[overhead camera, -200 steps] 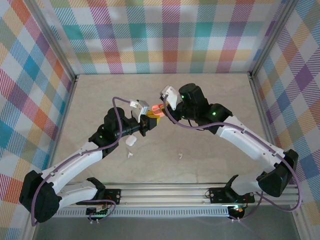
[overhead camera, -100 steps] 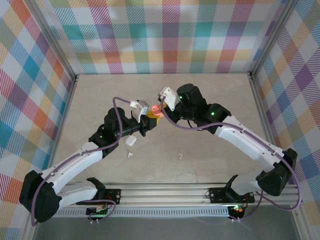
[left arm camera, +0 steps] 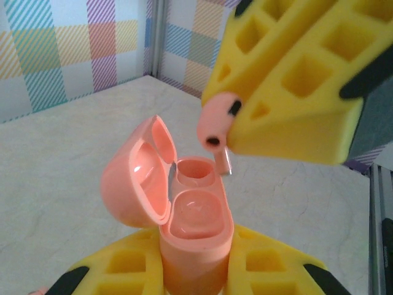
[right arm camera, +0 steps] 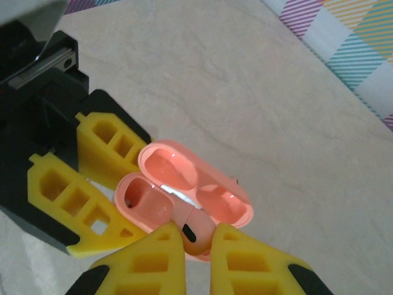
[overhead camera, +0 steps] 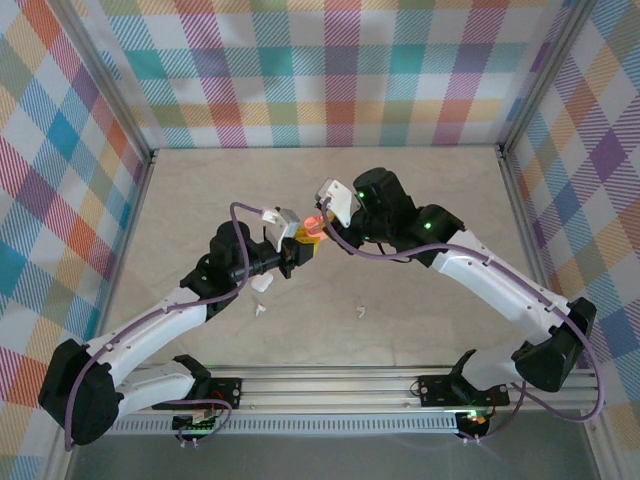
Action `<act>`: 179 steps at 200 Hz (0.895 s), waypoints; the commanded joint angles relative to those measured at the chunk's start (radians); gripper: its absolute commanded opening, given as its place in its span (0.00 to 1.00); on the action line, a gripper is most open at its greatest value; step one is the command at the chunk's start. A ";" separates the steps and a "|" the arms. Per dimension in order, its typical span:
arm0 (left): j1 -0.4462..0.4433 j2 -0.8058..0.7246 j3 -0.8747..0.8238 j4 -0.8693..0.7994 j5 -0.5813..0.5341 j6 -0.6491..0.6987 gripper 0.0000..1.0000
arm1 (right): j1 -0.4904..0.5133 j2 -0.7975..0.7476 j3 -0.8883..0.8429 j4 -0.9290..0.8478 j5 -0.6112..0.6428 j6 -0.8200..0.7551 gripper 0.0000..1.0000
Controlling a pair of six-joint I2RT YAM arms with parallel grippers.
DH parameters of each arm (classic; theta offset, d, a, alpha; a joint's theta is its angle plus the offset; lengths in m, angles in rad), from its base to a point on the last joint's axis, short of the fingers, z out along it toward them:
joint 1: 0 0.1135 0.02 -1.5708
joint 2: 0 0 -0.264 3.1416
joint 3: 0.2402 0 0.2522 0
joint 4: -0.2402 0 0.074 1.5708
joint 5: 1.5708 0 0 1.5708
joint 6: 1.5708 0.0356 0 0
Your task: Insert the wireless bluetooth earbuds into the charging case
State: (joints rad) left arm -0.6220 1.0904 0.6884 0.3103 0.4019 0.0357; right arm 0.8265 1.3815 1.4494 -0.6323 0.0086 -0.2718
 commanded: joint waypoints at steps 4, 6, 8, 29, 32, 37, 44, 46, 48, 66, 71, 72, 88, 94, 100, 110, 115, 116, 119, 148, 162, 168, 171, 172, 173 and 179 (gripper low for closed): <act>-0.018 -0.025 0.003 0.069 0.028 0.036 0.00 | 0.011 0.010 0.002 -0.021 -0.027 -0.023 0.13; -0.018 -0.026 0.003 0.069 0.029 0.038 0.00 | 0.011 0.010 0.002 -0.020 -0.023 -0.024 0.13; -0.018 -0.027 0.003 0.069 0.029 0.039 0.00 | 0.010 0.009 0.001 -0.019 -0.019 -0.024 0.13; -0.017 -0.024 0.001 0.064 0.038 0.044 0.00 | 0.011 0.002 -0.004 0.003 0.037 -0.030 0.13; -0.018 -0.023 0.000 0.064 0.038 0.044 0.00 | 0.011 0.000 -0.004 0.008 0.043 -0.032 0.13; -0.018 -0.023 -0.001 0.064 0.039 0.043 0.00 | 0.011 -0.001 -0.004 0.015 0.051 -0.032 0.13; -0.018 -0.022 -0.002 0.064 0.040 0.041 0.00 | 0.011 -0.002 -0.002 0.021 0.057 -0.035 0.13; -0.017 -0.022 -0.003 0.064 0.039 0.041 0.00 | 0.011 -0.002 0.000 0.022 0.058 -0.036 0.13; -0.018 -0.022 -0.004 0.064 0.038 0.040 0.00 | 0.011 -0.002 0.001 0.022 0.059 -0.037 0.13; -0.019 -0.021 -0.006 0.062 0.034 0.039 0.00 | 0.011 0.004 0.022 0.016 0.064 -0.040 0.13; -0.019 -0.020 -0.006 0.061 0.034 0.038 0.00 | 0.011 0.006 0.025 0.013 0.064 -0.041 0.13; -0.018 -0.020 -0.006 0.061 0.034 0.038 0.00 | 0.011 0.007 0.026 0.014 0.064 -0.041 0.13; -0.019 -0.019 -0.004 0.059 0.032 0.038 0.00 | 0.011 0.010 0.029 0.016 0.069 -0.042 0.13; -0.019 -0.019 -0.004 0.058 0.031 0.037 0.00 | 0.011 0.010 0.028 0.018 0.072 -0.043 0.13; -0.019 -0.019 -0.005 0.058 0.031 0.036 0.00 | 0.011 0.010 0.027 0.022 0.070 -0.043 0.13; -0.019 -0.018 -0.004 0.058 0.032 0.037 0.00 | 0.011 0.011 0.027 0.029 0.068 -0.040 0.13; -0.020 -0.018 -0.004 0.057 0.032 0.038 0.00 | 0.011 0.012 0.026 0.031 0.068 -0.040 0.13; -0.020 -0.018 -0.003 0.056 0.032 0.037 0.00 | 0.011 0.013 0.026 0.033 0.068 -0.040 0.13; -0.021 -0.018 -0.003 0.057 0.032 0.038 0.00 | 0.011 0.014 0.029 0.033 0.067 -0.039 0.13; -0.021 -0.016 -0.003 0.049 0.031 0.041 0.00 | 0.011 0.025 0.045 0.028 0.070 -0.033 0.13; -0.021 -0.018 -0.001 0.035 0.021 0.041 0.00 | 0.011 0.025 0.052 0.025 0.068 -0.028 0.13; -0.021 -0.017 -0.002 0.028 0.014 0.041 0.00 | 0.012 0.024 0.057 0.021 0.067 -0.026 0.13; -0.020 -0.019 -0.003 0.025 0.010 0.040 0.00 | 0.011 0.024 0.059 0.018 0.069 -0.024 0.13; -0.020 -0.019 -0.003 0.024 0.009 0.040 0.00 | 0.011 0.023 0.061 0.017 0.068 -0.024 0.13; -0.021 -0.020 -0.003 0.024 0.008 0.040 0.00 | 0.011 0.023 0.062 0.016 0.069 -0.024 0.13; -0.021 -0.022 -0.005 0.023 0.004 0.040 0.00 | 0.011 0.025 0.069 0.012 0.068 -0.022 0.13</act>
State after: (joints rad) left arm -0.6220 1.0904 0.6884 0.3180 0.3855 0.0540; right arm 0.8330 1.3979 1.4666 -0.6342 0.0605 -0.3004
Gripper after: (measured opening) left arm 0.189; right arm 0.128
